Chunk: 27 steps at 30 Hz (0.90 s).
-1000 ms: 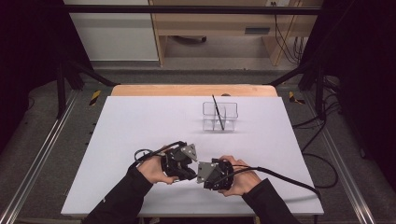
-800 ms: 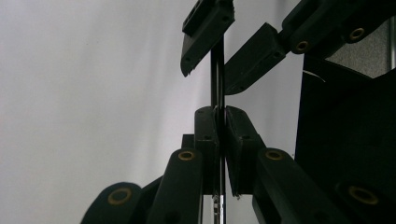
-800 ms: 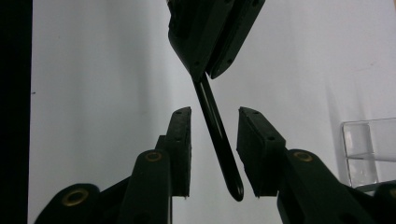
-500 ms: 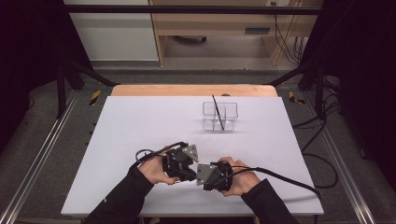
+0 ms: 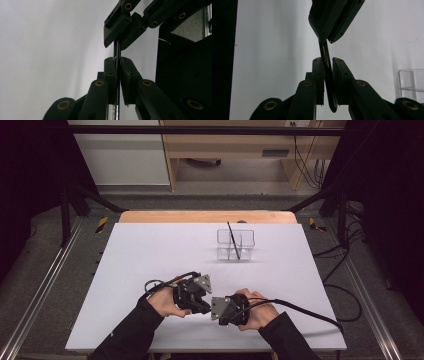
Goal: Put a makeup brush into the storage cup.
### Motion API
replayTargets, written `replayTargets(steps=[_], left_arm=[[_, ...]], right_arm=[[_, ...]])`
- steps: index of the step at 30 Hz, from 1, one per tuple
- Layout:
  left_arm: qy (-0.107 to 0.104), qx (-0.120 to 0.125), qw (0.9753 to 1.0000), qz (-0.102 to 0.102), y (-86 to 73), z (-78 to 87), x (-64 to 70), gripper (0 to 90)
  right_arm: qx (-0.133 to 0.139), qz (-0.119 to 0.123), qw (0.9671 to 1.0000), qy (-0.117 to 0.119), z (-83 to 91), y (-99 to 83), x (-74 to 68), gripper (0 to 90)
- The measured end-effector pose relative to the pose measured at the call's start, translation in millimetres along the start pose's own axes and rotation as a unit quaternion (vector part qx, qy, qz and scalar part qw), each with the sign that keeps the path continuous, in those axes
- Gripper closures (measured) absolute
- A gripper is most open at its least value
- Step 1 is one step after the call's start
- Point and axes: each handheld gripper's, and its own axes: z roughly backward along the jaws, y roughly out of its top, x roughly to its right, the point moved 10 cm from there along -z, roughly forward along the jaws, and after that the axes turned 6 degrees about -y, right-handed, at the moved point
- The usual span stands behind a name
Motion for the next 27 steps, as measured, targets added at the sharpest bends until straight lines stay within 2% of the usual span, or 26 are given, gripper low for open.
replayTargets(steps=[10,14,17,23,27], left_arm=[[-0.001,0.006,1.0000,-0.003,-2.0,0.9,-1.0,79.7],[0.010,0.017,0.9998,0.002,-3.4,4.3,-5.4,71.0],[0.029,0.034,0.9990,0.007,-4.2,11.0,-10.4,62.2],[0.068,0.076,0.9946,0.019,-6.9,27.3,-21.4,44.7],[0.088,0.109,0.9894,0.037,-11.1,36.0,-28.6,36.2]], right_arm=[[0.004,-0.002,0.9998,0.017,-0.2,0.9,-4.7,84.4],[0.002,-0.006,0.9998,0.020,-0.8,-0.2,-4.4,84.4],[-0.005,-0.012,0.9997,0.022,-2.2,-2.0,-4.1,84.4],[-0.010,-0.027,0.9993,0.023,-4.5,-3.5,0.3,84.4],[-0.013,-0.037,0.9990,0.022,-5.4,-5.7,3.5,84.4]])
